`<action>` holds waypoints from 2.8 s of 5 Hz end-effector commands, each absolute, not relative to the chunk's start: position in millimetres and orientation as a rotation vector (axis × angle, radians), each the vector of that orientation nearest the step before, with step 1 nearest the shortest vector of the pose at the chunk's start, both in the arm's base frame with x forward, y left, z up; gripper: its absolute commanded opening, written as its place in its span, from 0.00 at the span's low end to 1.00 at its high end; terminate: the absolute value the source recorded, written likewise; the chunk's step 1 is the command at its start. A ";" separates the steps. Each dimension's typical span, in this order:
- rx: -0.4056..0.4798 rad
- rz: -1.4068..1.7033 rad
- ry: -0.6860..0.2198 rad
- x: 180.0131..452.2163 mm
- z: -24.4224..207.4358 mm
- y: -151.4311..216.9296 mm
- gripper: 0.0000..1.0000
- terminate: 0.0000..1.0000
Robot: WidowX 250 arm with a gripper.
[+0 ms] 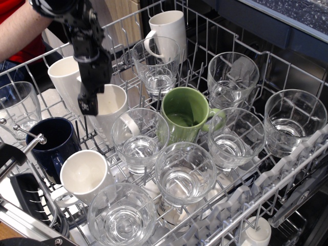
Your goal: Pick up any cup
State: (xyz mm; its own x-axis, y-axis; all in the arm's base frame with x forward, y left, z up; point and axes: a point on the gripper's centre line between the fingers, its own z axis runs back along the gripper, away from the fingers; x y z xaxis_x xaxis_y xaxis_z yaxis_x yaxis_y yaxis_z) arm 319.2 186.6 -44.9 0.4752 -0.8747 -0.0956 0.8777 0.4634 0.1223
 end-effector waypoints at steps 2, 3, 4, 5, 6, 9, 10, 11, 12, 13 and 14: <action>0.306 -1.032 0.013 326.0 -71.1 189.6 1.00 0.00; 0.301 -0.987 -0.021 333.6 -75.0 192.9 0.00 0.00; 0.287 -0.977 -0.038 339.8 -69.5 195.9 0.00 0.00; 0.278 -0.971 -0.059 342.4 -63.4 198.6 0.00 0.00; 0.265 -0.971 -0.102 344.9 -48.9 201.3 0.00 0.00; 0.176 -0.997 -0.213 330.4 16.1 184.2 0.00 0.00; 0.169 -0.980 -0.277 327.2 37.3 184.0 0.00 0.00; 0.168 -0.972 -0.304 330.9 62.9 186.2 0.00 0.00; 0.169 -1.002 -0.266 335.9 95.2 192.7 0.00 0.00; 0.172 -1.000 -0.234 330.9 119.3 195.6 0.00 0.00; 0.155 -1.014 -0.203 321.3 130.7 193.7 0.00 0.00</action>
